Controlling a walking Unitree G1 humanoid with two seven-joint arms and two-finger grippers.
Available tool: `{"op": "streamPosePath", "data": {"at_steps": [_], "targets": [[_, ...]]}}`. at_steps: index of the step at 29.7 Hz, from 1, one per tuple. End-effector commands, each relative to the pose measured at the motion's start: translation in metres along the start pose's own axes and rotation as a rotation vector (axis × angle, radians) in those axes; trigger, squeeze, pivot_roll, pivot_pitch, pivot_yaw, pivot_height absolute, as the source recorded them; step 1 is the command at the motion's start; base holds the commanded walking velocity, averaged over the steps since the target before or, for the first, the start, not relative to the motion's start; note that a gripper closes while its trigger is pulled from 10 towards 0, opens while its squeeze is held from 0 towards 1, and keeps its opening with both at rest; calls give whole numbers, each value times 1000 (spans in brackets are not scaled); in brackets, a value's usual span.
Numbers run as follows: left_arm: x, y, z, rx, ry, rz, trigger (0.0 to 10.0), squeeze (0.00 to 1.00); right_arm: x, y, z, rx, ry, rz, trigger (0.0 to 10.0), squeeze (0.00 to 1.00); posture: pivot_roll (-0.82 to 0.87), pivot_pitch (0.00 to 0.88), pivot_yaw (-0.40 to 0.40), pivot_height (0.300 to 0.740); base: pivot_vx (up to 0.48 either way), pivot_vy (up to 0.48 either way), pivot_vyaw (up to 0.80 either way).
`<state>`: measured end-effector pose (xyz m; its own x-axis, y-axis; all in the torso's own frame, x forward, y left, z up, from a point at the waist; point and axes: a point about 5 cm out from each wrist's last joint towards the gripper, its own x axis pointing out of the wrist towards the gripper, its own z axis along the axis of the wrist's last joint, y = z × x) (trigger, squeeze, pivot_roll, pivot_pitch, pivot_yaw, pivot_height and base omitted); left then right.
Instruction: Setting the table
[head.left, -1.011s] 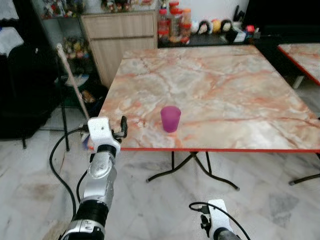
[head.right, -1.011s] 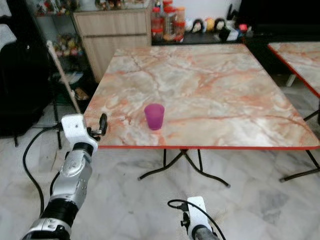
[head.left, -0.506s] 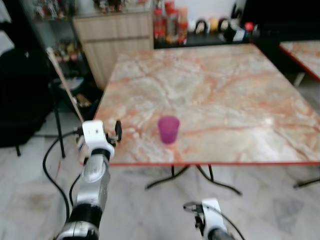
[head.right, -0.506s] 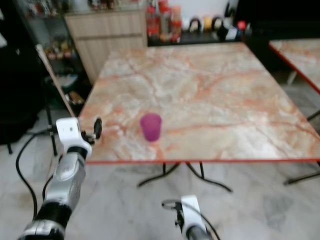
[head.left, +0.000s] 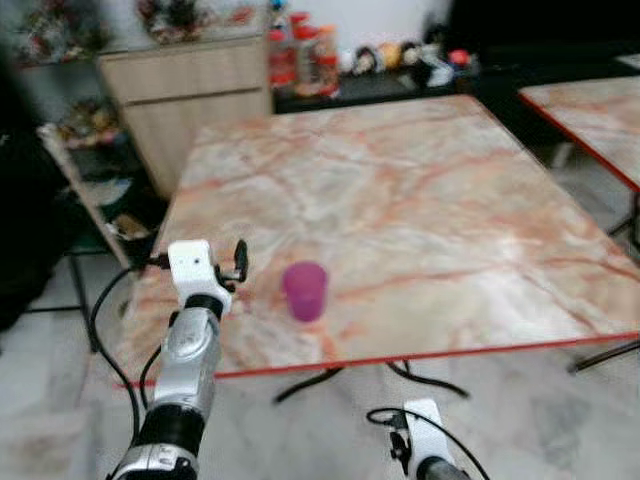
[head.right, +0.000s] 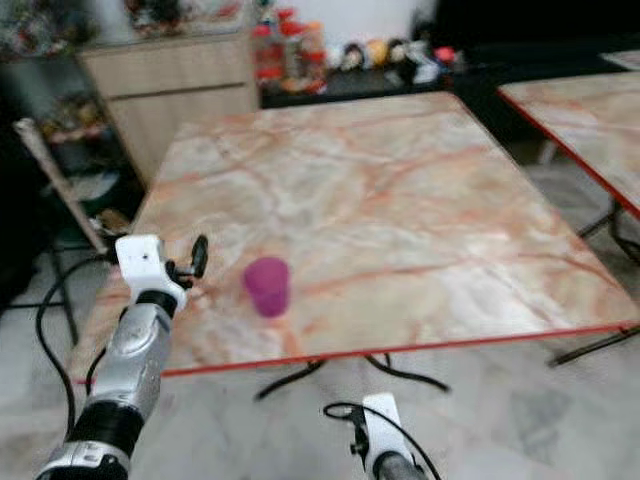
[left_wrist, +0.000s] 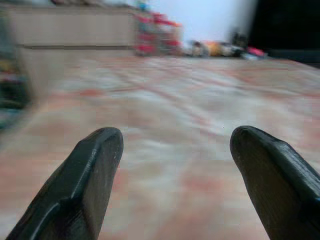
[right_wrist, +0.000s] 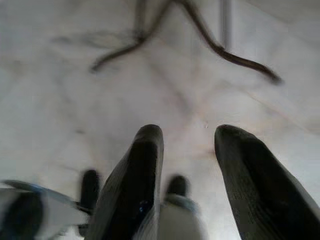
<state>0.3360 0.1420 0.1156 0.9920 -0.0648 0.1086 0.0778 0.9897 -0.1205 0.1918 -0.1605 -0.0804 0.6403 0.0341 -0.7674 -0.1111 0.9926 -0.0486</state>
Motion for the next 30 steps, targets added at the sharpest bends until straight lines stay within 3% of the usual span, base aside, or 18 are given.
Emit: {"op": "streamPosePath", "data": {"at_steps": [1,11,15,19,21,26,30], "targets": [[-1,10,6,9,1,1,10000,0,1,3,6,5,-17,4,10000,0,55,0,48,740,0,0,0],[12,-1,37,89,76,-161,10000,0,2,5,6,-1,-12,2,10000,0,65,0,54,740,0,0,0],[19,-8,51,178,141,-254,10000,0,2,5,5,7,-10,-1,10000,0,61,0,58,740,0,0,0],[19,-8,53,186,161,-259,10000,0,2,5,5,8,-9,-2,10000,0,61,0,58,740,0,0,0],[22,-11,63,269,200,-330,10000,0,1,5,4,10,-5,-3,10000,0,61,0,62,740,0,0,0],[23,-16,67,298,231,-384,10000,0,1,6,4,8,-4,0,10000,0,60,0,64,740,0,0,0],[24,-25,65,377,266,-465,10000,0,2,6,4,8,-3,-1,10000,0,58,0,64,740,0,0,0]]}}
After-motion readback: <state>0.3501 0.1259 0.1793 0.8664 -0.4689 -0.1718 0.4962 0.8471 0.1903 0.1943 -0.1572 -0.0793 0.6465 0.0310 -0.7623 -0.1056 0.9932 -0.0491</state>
